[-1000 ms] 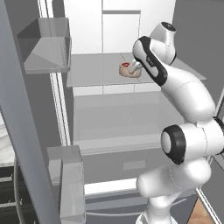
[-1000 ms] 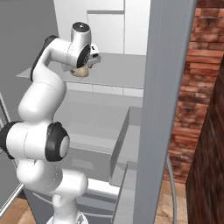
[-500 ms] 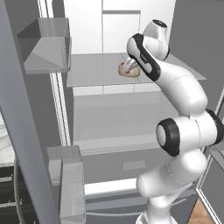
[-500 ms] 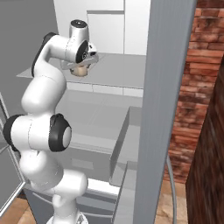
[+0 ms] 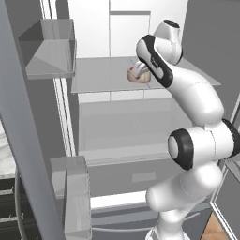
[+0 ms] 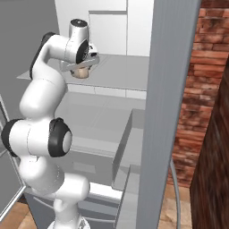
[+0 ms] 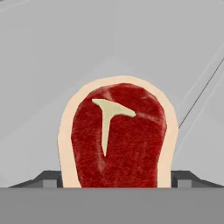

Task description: Gather the sweet potato and corn from the fridge and place them on a tray on the dining counter. Then gather the fish and steak from the fridge and place them on the other tray.

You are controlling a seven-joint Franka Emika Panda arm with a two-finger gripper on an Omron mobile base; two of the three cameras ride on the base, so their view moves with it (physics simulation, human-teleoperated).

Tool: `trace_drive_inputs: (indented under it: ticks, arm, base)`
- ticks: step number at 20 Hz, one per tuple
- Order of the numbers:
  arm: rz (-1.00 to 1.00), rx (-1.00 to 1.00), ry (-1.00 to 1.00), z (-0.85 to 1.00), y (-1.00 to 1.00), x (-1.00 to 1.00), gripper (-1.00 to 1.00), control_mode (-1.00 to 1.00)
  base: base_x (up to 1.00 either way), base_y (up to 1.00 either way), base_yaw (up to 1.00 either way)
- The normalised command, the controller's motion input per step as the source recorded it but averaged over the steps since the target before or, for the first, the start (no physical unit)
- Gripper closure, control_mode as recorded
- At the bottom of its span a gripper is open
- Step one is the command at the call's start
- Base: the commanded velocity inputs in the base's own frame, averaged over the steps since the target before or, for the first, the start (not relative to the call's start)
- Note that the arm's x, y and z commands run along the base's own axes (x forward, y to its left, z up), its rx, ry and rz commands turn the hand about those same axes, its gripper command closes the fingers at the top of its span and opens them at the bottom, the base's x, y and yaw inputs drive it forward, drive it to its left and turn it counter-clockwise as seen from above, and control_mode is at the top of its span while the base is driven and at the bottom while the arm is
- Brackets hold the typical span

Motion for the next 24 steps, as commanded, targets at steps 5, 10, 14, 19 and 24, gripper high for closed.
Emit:
trace_drive_inputs:
  ticks: [5, 10, 14, 19, 24]
  arm:
    - [-0.02, 0.00, -0.11, -0.01, 0.00, -0.76, 1.00, -1.00]
    - [-0.04, 0.00, -0.08, 0.07, 0.00, -0.95, 1.00, -1.00]
    - [-0.06, 0.00, -0.06, 0.14, 0.00, -1.00, 1.00, -1.00]
    - [-0.11, 0.03, -0.03, 0.21, 0.00, -1.00, 1.00, -1.00]
    - [-0.22, 0.06, 0.00, 0.29, 0.00, -1.00, 1.00, -1.00]
  base:
    - [0.00, 0.00, 0.00]
    - [0.00, 0.00, 0.00]
    - [0.00, 0.00, 0.00]
    - [0.00, 0.00, 0.00]
    - [0.00, 0.00, 0.00]
